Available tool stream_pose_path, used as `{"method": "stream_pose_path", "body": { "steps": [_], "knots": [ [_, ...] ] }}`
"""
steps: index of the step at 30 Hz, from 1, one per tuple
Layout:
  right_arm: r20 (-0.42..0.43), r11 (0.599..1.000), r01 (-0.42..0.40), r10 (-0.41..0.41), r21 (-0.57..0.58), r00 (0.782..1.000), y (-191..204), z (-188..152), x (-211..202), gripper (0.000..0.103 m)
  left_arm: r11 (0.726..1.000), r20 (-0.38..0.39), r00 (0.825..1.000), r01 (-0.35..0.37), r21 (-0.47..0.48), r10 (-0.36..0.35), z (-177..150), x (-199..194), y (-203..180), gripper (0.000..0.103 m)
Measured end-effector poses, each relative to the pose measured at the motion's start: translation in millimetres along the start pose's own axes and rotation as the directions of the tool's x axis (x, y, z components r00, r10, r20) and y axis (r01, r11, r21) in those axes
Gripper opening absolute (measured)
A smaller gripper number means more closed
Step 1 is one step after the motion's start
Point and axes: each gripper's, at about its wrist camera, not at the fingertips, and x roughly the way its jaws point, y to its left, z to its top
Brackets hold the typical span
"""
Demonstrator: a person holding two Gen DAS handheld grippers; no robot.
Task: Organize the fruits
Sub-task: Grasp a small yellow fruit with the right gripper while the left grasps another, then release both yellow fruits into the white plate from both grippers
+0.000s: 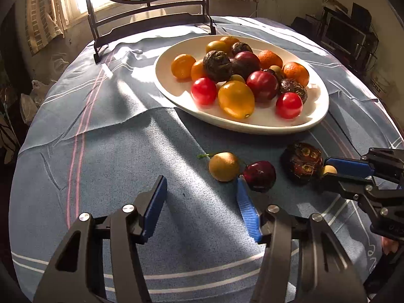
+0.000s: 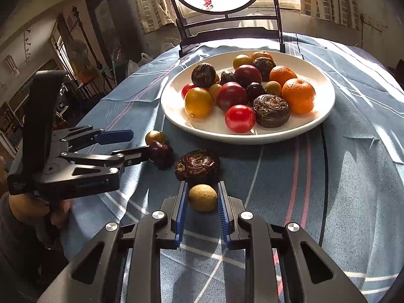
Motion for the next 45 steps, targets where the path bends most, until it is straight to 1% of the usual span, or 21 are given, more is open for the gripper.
{"method": "stream_pose_path", "body": {
  "steps": [6,7,8,9,10,17,22,24,25,26,28,29,31,34,39,42,45],
  "knots": [
    [0.002,1.0,-0.006,0.006,-0.001,1.0,-0.4,-1.1,-0.6,0.023,0.998,0.0,1.0,-0.018,0.068,0.018,10.4,8.4,-14.9,0.047],
    [0.003,1.0,-0.007,0.007,0.001,1.0,-0.7,-1.4,-1.2,0.023,0.997,0.0,1.0,-0.012,0.074,0.012,10.8,9.0,-16.2,0.042],
    [0.006,1.0,-0.008,0.008,0.001,1.0,-1.3,-1.2,-1.5,0.023,0.997,0.001,1.0,-0.006,0.079,0.006,10.9,8.7,-17.4,0.032],
    [0.007,1.0,-0.01,0.01,0.0,1.0,-1.2,-1.5,-1.9,0.023,0.997,0.002,1.0,0.001,0.082,-0.001,10.8,8.6,-17.8,0.026],
    [0.007,1.0,-0.01,0.01,0.0,1.0,-1.2,-1.8,-2.3,0.023,0.997,0.003,1.0,-0.003,0.082,0.003,10.3,8.0,-18.1,0.026],
    [-0.008,1.0,-0.008,0.008,-0.012,1.0,1.4,-5.6,-3.3,0.023,0.999,0.014,1.0,0.006,0.052,-0.007,-5.3,-4.7,-10.9,0.025],
    [-0.047,1.0,0.004,-0.006,-0.024,0.999,4.1,-8.1,1.5,0.024,0.998,0.017,1.0,0.006,0.069,-0.007,-15.6,-9.6,-11.2,0.026],
    [-0.06,1.0,0.008,-0.01,-0.024,0.998,4.0,-8.6,3.7,0.024,0.998,0.015,1.0,0.0,0.059,-0.001,-14.7,-9.3,-9.8,0.03],
    [-0.064,1.0,0.007,-0.008,-0.024,0.998,4.1,-8.8,4.2,0.024,0.999,0.014,1.0,-0.005,0.051,0.005,-14.2,-8.9,-8.8,0.034],
    [-0.069,1.0,0.004,-0.006,-0.025,0.998,4.3,-8.6,5.0,0.024,0.999,0.013,1.0,-0.001,0.044,0.0,-14.4,-8.9,-7.8,0.034],
    [-0.091,1.0,-0.003,0.001,-0.023,0.996,4.1,-9.2,7.8,0.025,0.999,0.015,1.0,0.008,0.038,-0.008,-15.6,-9.6,-6.7,0.034],
    [-0.091,1.0,-0.004,0.002,-0.024,0.996,4.4,-9.4,7.7,0.025,0.999,0.018,1.0,0.016,0.038,-0.016,-16.3,-10.6,-7.2,0.025],
    [-0.092,1.0,-0.004,0.002,-0.025,0.996,4.6,-9.9,7.4,0.024,0.999,0.028,1.0,0.003,0.043,-0.004,-17.6,-12.3,-8.5,0.025],
    [-0.083,1.0,-0.009,0.008,-0.009,0.996,2.1,-10.1,5.8,0.023,1.0,0.048,0.999,0.006,0.015,-0.007,-18.5,-16.6,-4.5,0.025],
    [-0.026,0.998,-0.053,0.054,0.032,0.998,-6.0,-10.9,-6.7,0.023,0.997,0.097,0.995,0.03,-0.077,-0.022,-21.5,-27.7,9.7,0.025],
    [0.005,0.993,-0.093,0.093,0.077,0.996,-15.7,-9.6,-15.6,0.023,0.988,0.147,0.988,0.073,-0.132,-0.054,-20.3,-41.1,19.8,0.025],
    [0.053,0.99,-0.094,0.089,0.102,0.995,-28.5,7.2,-28.0,0.023,0.987,0.201,0.977,0.101,-0.127,-0.074,-7.8,-57.1,18.5,0.025]
  ]
}}
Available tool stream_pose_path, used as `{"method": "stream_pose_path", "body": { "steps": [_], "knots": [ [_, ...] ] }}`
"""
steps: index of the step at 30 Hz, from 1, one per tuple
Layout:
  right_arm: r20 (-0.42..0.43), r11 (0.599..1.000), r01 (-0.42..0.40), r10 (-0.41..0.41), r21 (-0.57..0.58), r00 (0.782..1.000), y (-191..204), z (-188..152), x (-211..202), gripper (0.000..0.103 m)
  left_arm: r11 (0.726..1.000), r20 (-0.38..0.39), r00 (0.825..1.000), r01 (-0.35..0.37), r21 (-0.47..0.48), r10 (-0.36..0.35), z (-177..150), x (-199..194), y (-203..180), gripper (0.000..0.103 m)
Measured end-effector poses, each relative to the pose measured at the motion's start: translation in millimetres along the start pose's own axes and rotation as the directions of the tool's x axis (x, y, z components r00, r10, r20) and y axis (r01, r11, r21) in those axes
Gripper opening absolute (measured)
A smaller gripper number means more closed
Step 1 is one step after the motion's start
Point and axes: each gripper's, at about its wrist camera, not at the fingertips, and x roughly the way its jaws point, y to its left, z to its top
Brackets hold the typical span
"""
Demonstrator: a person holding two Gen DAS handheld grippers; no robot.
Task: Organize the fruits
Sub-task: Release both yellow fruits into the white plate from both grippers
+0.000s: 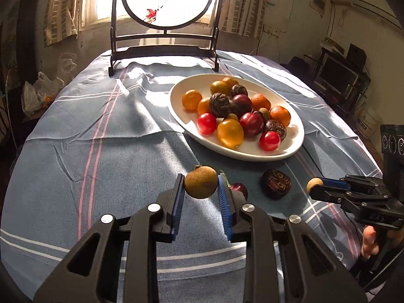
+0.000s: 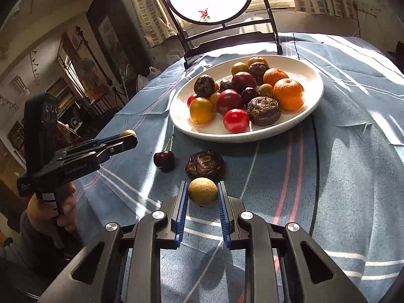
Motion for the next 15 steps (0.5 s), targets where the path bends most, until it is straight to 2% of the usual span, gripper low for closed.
{"method": "stream_pose_path", "body": {
  "steps": [4,8,12,13,14,15],
  "knots": [
    [0.069,0.999,0.046,-0.047,0.015,0.997,-11.8,50.6,-10.2,0.023,0.999,0.021,1.0,0.016,0.043,-0.017,34.4,6.3,-19.1,0.025],
    [0.081,0.996,0.083,-0.085,0.032,0.993,-26.0,100.8,9.4,0.023,0.996,0.017,1.0,0.023,0.088,-0.025,74.4,34.2,-43.2,0.025],
    [0.075,0.993,0.092,-0.098,0.074,0.992,-40.8,133.1,36.0,0.025,0.994,-0.012,1.0,-0.025,0.109,0.027,102.4,74.7,-53.3,0.026],
    [0.076,0.992,0.092,-0.099,0.081,0.992,-43.5,136.4,40.2,0.026,0.994,-0.02,0.999,-0.024,0.106,0.026,105.8,82.0,-53.0,0.029],
    [0.081,0.991,0.093,-0.101,0.094,0.992,-45.8,137.9,41.3,0.029,0.995,-0.026,0.999,-0.022,0.096,0.024,107.9,86.1,-51.7,0.04],
    [0.091,0.99,0.089,-0.099,0.106,0.991,-47.7,137.1,39.8,0.033,0.996,-0.017,0.999,-0.031,0.082,0.033,108.3,85.9,-50.2,0.045]
  ]
}}
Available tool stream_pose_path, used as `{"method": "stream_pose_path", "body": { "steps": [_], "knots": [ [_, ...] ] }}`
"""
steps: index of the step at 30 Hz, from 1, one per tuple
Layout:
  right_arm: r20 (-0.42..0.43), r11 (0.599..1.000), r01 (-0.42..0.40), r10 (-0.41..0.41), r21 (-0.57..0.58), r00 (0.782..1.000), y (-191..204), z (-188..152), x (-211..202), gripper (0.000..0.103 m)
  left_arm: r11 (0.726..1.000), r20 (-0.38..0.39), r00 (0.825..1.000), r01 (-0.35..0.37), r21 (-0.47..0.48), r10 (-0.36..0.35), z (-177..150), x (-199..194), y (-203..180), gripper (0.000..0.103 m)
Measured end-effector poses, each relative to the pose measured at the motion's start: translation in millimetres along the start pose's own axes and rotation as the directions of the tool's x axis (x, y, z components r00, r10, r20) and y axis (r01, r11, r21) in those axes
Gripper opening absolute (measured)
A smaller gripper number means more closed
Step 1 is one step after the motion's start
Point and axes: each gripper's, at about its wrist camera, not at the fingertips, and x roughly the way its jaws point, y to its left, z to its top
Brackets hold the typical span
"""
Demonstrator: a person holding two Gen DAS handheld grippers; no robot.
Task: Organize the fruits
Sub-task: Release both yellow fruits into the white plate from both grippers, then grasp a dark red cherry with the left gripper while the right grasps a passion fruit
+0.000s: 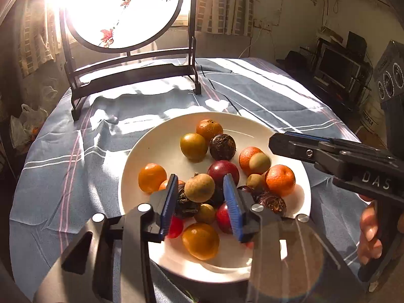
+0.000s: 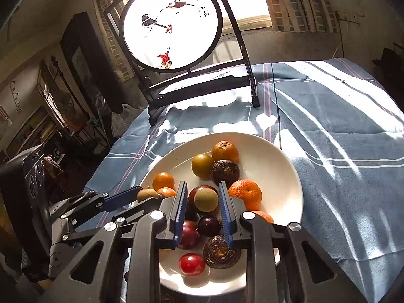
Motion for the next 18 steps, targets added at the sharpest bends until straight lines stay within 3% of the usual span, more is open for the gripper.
{"method": "stream_pose_path", "body": {
  "steps": [2,5,9,11,14,18],
  "knots": [
    [0.009,1.0,-0.01,0.01,-0.011,1.0,2.4,-6.4,-7.1,0.035,1.0,0.038,0.999,0.009,-0.027,-0.008,-4.5,-10.4,4.3,0.062],
    [0.008,0.999,-0.01,0.01,-0.041,1.0,7.5,-26.4,-21.3,0.035,1.0,0.054,0.998,0.013,-0.01,-0.012,-19.5,-29.3,4.6,0.064],
    [-0.011,0.998,-0.016,0.016,-0.053,1.0,7.5,-65.2,-43.8,0.036,0.999,0.006,0.999,0.031,0.016,-0.031,-59.2,-50.9,4.3,0.065],
    [-0.025,0.998,-0.006,0.004,-0.06,1.0,7.7,-85.4,-51.5,0.041,0.999,-0.029,0.999,0.022,0.038,-0.021,-83.5,-56.5,2.2,0.071],
    [-0.053,0.998,-0.008,0.005,-0.064,0.999,9.3,-111.1,-57.7,0.041,0.998,-0.089,0.996,-0.002,0.057,0.007,-112.1,-53.0,1.7,0.071],
    [-0.068,0.999,-0.024,0.021,-0.043,0.997,10.1,-134.7,-63.4,0.041,0.999,-0.134,0.991,-0.019,0.046,0.025,-126.2,-39.5,4.5,0.071]
  ]
}}
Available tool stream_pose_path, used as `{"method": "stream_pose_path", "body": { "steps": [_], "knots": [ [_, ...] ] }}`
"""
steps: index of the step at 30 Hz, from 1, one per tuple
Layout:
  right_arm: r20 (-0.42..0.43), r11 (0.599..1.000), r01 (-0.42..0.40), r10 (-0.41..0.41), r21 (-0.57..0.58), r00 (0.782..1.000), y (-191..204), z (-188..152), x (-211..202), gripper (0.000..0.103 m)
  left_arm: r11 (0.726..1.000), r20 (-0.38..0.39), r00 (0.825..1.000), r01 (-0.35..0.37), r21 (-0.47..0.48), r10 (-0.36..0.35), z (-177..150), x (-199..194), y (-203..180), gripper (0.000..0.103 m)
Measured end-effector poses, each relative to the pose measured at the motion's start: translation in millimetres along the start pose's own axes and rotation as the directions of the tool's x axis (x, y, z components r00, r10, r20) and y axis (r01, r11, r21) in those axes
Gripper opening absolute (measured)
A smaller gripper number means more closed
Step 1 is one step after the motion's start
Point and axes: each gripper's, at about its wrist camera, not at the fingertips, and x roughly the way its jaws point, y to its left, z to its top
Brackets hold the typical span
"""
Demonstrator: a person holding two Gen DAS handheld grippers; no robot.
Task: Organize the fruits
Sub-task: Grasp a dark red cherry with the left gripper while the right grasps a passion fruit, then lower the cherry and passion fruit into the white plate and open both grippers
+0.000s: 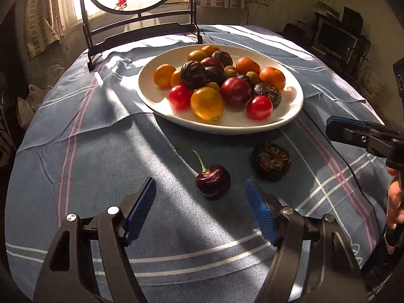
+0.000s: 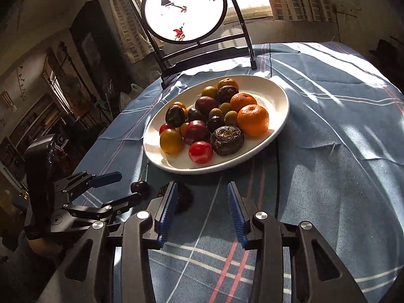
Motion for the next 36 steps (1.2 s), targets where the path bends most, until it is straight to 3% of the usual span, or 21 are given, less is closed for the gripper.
{"method": "stream_pose_path", "body": {
  "steps": [1,3,5,7,9,11,14,15,17,21,23,30,36],
  "knots": [
    [-0.005,1.0,-0.003,0.003,0.004,1.0,0.3,-3.3,0.4,0.041,1.0,-0.013,1.0,-0.001,-0.005,0.001,0.3,4.7,0.3,0.071],
    [-0.015,1.0,0.004,-0.004,0.0,1.0,3.0,-8.8,2.2,0.041,1.0,-0.042,0.999,0.012,-0.02,-0.012,3.5,12.8,2.2,0.055],
    [-0.032,0.999,0.025,-0.025,-0.023,0.999,7.1,-11.4,6.7,0.041,1.0,-0.039,0.999,0.0,-0.029,-0.002,6.1,15.0,3.5,0.029],
    [-0.055,0.998,0.043,-0.045,-0.046,0.997,11.9,-11.8,12.6,0.041,0.998,-0.019,0.999,0.029,-0.06,-0.03,4.8,11.9,7.0,0.03],
    [-0.073,0.997,0.041,-0.046,-0.067,0.996,17.8,-10.2,18.9,0.041,0.993,0.048,0.997,0.072,-0.099,-0.067,1.0,-0.2,13.9,0.03],
    [-0.096,0.994,0.042,-0.052,-0.103,0.994,26.0,-7.7,27.5,0.041,0.986,0.121,0.991,0.078,-0.145,-0.061,-2.8,-13.5,23.1,0.03],
    [-0.12,0.985,0.068,-0.088,-0.159,0.989,40.5,-2.7,43.9,0.041,0.98,0.169,0.984,0.085,-0.181,-0.054,-4.8,-22.4,29.8,0.03],
    [-0.13,0.982,0.074,-0.097,-0.176,0.987,45.3,-1.8,49.5,0.041,0.98,0.173,0.983,0.085,-0.179,-0.054,-4.5,-23.1,29.2,0.03],
    [-0.135,0.976,0.089,-0.118,-0.201,0.984,53.2,0.9,59.1,0.052,0.98,0.171,0.983,0.092,-0.174,-0.062,-3.3,-22.5,27.9,0.03],
    [-0.166,0.98,0.088,-0.118,-0.176,0.979,56.3,7.3,73.9,0.055,0.978,0.163,0.984,0.105,-0.18,-0.076,-2.4,-20.7,29.7,0.03],
    [-0.168,0.98,0.088,-0.118,-0.178,0.979,58.6,7.2,75.9,0.041,0.977,0.164,0.983,0.11,-0.182,-0.08,-2.7,-20.5,30.1,0.03],
    [-0.119,0.994,0.046,-0.058,-0.103,0.991,40.1,-5.2,48.4,0.041,0.978,0.164,0.982,0.122,-0.172,-0.094,-3.6,-20.2,28.6,0.03],
    [-0.048,1.0,0.031,-0.031,-0.001,0.998,-3.1,-5.9,4.7,0.041,0.986,0.147,0.986,0.103,-0.134,-0.083,-1.7,-19.9,20.9,0.03]
  ]
}}
